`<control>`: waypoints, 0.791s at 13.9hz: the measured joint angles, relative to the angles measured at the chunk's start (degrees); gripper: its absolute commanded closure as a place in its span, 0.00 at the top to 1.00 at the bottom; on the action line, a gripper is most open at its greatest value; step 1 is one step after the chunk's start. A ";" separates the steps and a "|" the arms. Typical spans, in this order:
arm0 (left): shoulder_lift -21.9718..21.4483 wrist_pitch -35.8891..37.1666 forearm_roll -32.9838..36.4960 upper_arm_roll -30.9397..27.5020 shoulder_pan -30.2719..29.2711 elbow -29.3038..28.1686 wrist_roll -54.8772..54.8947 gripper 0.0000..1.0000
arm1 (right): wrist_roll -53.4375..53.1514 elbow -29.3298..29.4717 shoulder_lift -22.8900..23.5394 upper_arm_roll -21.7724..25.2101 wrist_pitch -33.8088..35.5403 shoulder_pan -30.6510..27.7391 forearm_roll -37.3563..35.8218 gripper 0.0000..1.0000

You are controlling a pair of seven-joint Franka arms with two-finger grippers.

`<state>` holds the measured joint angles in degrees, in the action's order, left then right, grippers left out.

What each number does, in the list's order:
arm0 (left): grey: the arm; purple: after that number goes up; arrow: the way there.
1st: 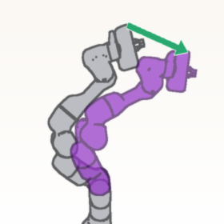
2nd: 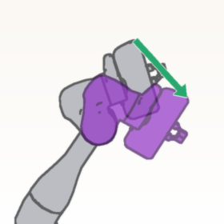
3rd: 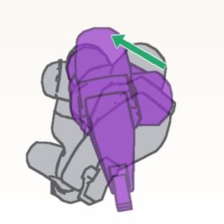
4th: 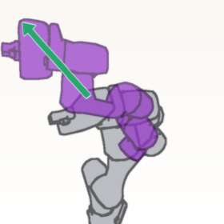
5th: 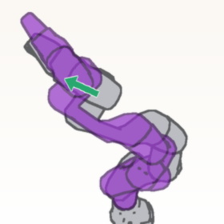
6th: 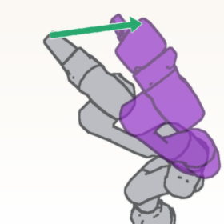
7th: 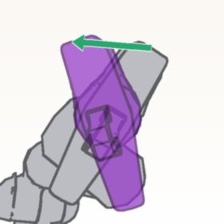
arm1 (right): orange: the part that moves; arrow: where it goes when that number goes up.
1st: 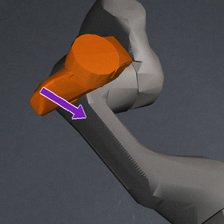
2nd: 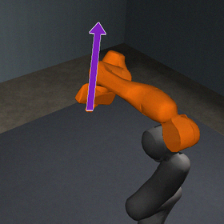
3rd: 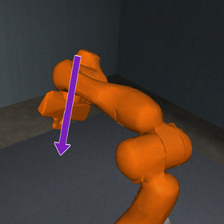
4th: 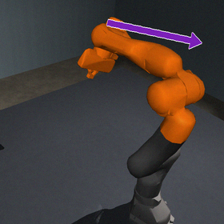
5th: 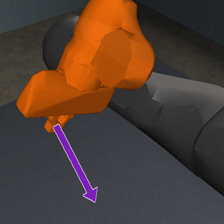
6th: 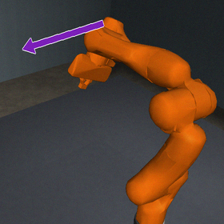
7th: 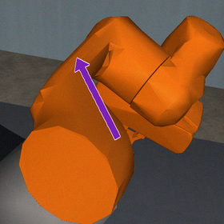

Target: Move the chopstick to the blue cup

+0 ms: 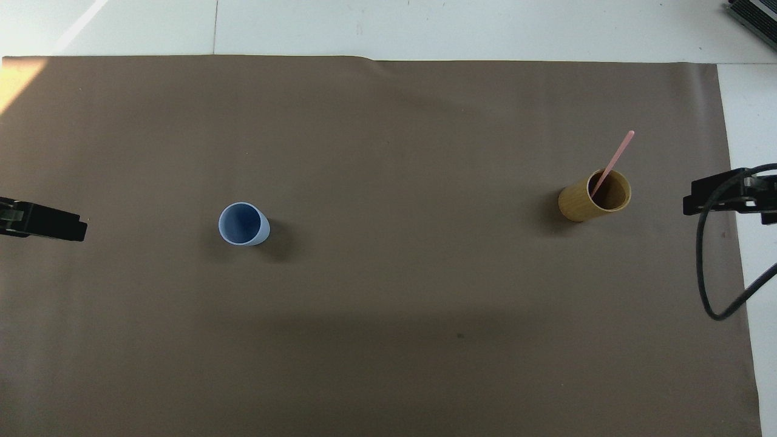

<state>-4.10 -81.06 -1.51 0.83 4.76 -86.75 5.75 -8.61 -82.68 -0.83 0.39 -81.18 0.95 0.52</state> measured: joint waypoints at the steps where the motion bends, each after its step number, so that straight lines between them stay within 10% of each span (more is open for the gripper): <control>1: 0.00 0.00 0.00 0.00 0.00 0.00 0.00 1.00 | 0.00 0.00 0.00 0.00 0.00 0.00 0.00 1.00; 11: -0.07 0.01 0.00 0.06 0.00 -0.02 0.00 1.00 | 0.01 -1.21 -0.10 -0.30 -2.57 0.20 0.12 1.00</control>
<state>-4.18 -81.05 -1.51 0.89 4.76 -86.77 5.75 -8.60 -83.89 -0.92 0.09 -83.74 1.15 0.64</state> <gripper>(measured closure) 0.000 0.000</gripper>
